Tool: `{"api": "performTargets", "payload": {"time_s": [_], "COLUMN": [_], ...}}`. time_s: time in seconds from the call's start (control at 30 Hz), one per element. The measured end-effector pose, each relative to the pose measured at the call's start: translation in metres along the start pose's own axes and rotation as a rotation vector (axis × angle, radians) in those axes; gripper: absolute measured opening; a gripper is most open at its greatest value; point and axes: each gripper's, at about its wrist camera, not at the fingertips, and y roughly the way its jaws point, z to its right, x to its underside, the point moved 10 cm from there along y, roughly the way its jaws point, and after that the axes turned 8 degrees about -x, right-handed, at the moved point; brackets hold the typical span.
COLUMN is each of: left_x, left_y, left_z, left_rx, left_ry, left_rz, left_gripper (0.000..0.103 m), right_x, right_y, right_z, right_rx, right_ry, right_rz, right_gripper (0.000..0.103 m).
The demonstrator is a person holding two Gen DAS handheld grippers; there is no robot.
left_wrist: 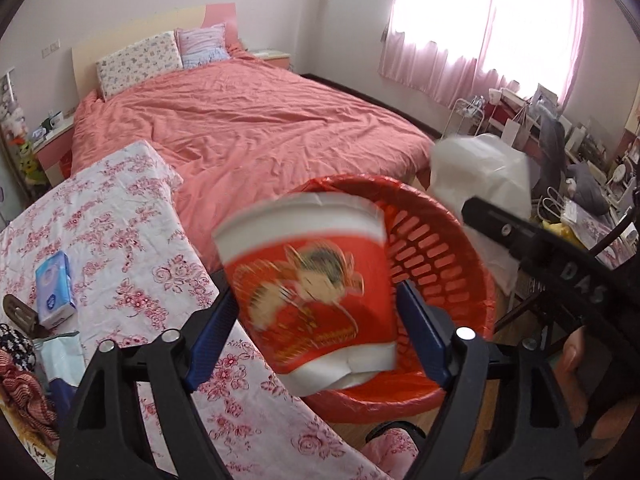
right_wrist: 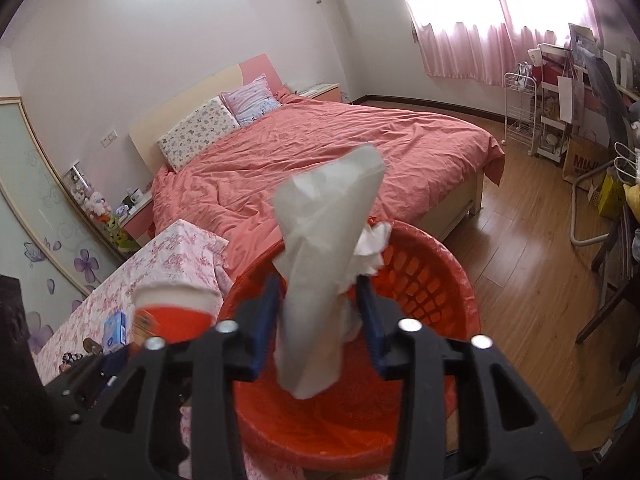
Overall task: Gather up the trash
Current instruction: 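Carry the cup and tissue to the orange basket and release both, then grasp the snack bag with the left tool while the right tool grasps the blue wrapper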
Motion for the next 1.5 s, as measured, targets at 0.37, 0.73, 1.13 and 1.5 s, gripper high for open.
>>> {"api": "performTargets", "payload": {"time_s": [0.37, 0.73, 1.13, 1.5], "left_x": [0.017, 0.062, 0.129, 0.159], "left_y": [-0.022, -0.093, -0.139, -0.141], "left_z": [-0.033, -0.134, -0.272, -0.308], "left_rx": [-0.118, -0.332, -0.499, -0.495], "left_ry": [-0.046, -0.159, -0.426, -0.499], "left_rz": [-0.004, 0.053, 0.053, 0.036], "left_gripper": [0.092, 0.094, 0.094, 0.094], "right_x": [0.015, 0.059, 0.130, 0.187], "right_y": [-0.008, -0.030, -0.005, 0.051], "right_z": [-0.002, -0.068, -0.189, -0.274], "right_rx": [0.036, -0.006, -0.147, -0.194], "right_ry": [-0.030, -0.141, -0.302, -0.421], "right_rz": [0.012, -0.026, -0.163, -0.288], "right_gripper": [0.068, 0.070, 0.070, 0.057]}}
